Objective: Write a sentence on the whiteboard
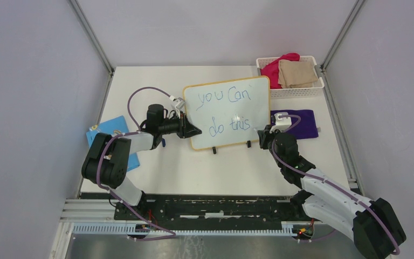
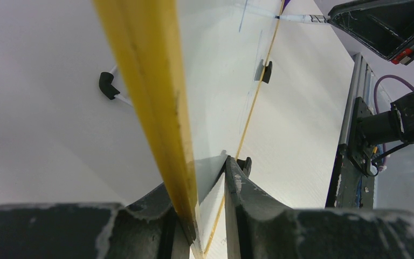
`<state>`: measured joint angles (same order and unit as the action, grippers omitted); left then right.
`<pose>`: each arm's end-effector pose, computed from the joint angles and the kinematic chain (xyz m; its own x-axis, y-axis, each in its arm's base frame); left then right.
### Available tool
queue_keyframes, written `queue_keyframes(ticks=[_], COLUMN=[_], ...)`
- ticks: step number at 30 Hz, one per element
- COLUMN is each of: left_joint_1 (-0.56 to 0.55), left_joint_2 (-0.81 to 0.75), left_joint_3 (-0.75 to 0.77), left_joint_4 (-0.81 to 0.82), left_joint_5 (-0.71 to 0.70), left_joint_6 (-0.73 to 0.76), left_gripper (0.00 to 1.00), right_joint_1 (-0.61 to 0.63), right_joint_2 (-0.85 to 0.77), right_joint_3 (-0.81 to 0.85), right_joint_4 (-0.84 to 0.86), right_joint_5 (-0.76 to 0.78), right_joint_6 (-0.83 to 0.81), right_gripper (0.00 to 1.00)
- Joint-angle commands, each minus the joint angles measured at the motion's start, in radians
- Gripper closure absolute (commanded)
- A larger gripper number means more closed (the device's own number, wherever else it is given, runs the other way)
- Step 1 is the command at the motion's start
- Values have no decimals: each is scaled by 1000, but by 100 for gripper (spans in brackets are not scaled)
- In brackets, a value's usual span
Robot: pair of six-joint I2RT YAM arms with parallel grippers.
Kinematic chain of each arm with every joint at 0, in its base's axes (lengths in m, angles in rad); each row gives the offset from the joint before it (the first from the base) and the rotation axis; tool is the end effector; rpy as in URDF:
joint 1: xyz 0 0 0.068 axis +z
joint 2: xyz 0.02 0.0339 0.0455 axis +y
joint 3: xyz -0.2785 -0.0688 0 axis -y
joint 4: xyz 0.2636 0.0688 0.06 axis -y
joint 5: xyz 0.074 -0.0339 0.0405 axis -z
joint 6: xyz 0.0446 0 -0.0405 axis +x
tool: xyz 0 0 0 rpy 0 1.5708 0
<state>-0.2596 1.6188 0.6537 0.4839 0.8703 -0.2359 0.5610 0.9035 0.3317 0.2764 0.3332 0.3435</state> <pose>0.3042 -0.1161 0.1616 -0.6267 0.0106 -0.7792 0.6932 0.4644 -0.5512 0.1880 0.1009 0.2063 -0.3122 0.1797 -0.9329 -0.1409 0.9623 0.2325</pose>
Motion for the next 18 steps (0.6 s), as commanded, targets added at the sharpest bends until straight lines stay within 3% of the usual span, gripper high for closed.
queue_keyframes(ticks=[1, 18], left_joint_1=[-27, -27], left_joint_2=[53, 50], left_joint_3=[-21, -22], left_joint_4=[-185, -185], left_joint_5=[-111, -120], left_joint_6=[110, 108], left_gripper=[98, 96], right_joint_1=[-4, -5], right_joint_2=[-8, -143], right_joint_3=[-10, 107], right_joint_4=[-16, -107], right_joint_5=[43, -68], right_joint_6=[-11, 15], right_gripper=[100, 100])
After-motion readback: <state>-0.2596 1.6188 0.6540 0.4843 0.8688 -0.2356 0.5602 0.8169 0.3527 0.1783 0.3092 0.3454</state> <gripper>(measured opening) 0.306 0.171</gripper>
